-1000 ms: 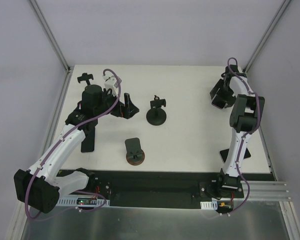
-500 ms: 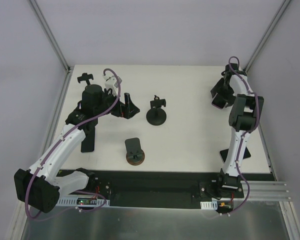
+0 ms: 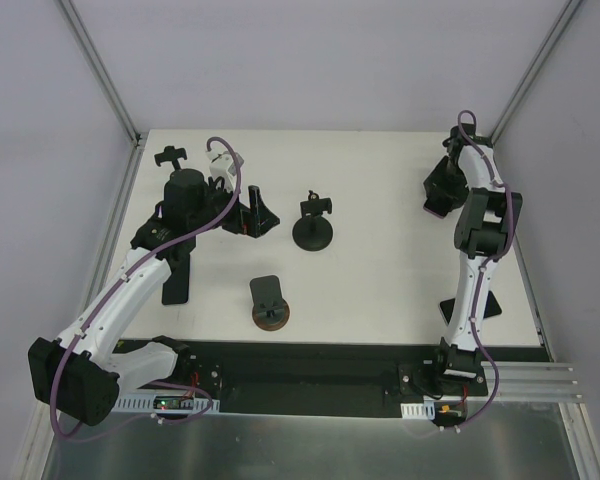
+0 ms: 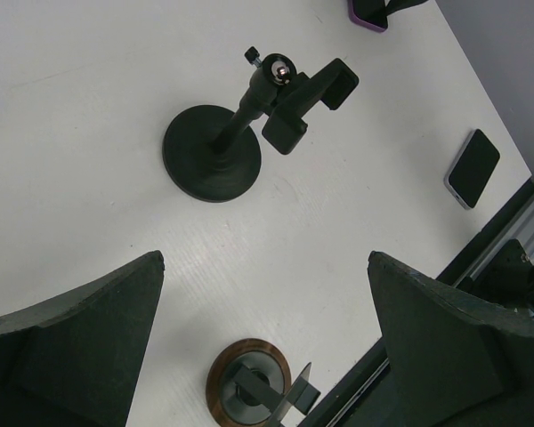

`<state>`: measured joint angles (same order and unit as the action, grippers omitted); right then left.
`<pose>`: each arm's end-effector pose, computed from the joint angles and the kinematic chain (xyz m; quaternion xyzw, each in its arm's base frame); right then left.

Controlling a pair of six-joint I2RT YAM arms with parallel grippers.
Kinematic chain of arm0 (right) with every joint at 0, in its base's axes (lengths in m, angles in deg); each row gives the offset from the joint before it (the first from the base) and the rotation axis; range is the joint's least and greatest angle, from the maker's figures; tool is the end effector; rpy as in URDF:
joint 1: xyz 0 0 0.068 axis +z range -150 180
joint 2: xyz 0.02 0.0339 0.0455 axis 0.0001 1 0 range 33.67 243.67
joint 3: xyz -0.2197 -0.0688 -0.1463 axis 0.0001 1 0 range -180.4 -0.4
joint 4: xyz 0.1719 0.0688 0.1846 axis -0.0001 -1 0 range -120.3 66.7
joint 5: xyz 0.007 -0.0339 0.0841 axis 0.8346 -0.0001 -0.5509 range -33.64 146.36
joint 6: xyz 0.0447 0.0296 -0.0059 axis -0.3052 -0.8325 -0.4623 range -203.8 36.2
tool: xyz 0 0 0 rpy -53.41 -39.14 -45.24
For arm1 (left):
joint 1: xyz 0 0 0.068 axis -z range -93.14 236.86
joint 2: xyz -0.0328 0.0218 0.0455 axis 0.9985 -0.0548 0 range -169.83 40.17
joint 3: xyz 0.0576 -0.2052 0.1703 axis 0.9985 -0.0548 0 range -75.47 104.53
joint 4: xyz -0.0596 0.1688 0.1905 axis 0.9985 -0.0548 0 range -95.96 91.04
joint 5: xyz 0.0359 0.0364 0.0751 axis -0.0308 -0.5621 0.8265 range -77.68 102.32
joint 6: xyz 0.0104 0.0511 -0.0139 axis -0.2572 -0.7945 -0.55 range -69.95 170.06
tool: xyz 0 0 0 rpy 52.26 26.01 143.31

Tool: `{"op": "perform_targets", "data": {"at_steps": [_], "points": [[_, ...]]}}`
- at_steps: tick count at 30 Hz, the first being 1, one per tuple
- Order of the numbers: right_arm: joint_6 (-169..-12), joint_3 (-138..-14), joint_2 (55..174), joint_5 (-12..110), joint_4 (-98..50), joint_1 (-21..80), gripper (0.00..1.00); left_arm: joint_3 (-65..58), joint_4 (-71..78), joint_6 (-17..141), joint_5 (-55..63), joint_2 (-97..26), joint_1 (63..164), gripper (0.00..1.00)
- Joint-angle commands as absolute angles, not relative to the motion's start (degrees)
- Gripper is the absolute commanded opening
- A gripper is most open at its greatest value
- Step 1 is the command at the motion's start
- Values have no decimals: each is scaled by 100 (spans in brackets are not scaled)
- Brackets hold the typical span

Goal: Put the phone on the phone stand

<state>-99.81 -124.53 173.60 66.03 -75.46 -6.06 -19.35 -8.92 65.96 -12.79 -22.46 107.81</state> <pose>0.5115 -0.0604 0.1733 0.2031 0.9569 -0.0659 0.1970 0.2287 -0.1036 0.3496 0.1644 0.7754 -0.3499 0.4993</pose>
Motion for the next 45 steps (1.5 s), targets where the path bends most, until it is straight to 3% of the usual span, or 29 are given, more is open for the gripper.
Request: {"op": "perform_targets", "data": {"at_steps": [1, 4, 11, 15, 20, 22, 37, 45], "points": [[-9891, -12626, 17517, 6155, -7770, -580, 71, -1694, -819, 6649, -1396, -2206, 10804, 96], [-9900, -12145, 17237, 6146, -7710, -562, 63, -1702, -819, 6649, -1396, -2197, 10813, 96], [-9997, -10054, 15823, 6120, -6850, -220, 62, -1694, -819, 6684, -1431, -2144, 10804, 95], [-9909, -9813, 15662, 6128, -6795, -123, 77, -1694, -810, 6719, -1458, -2092, 10822, 95], [-9795, -10445, 16162, 6067, -7251, -131, 90, -1694, -810, 6667, -1370, -2047, 10830, 95], [-9777, -10629, 16251, 6032, -7252, -140, 100, -1702, -819, 6667, -1370, -2056, 10830, 95], [-9742, -11096, 16699, 6032, -7366, -413, 99, -1685, -819, 6737, -1502, -2118, 10830, 95], [-9768, -10798, 16568, 5874, -7138, -404, 82, -1685, -819, 6737, -1475, -2091, 10830, 95]]}}
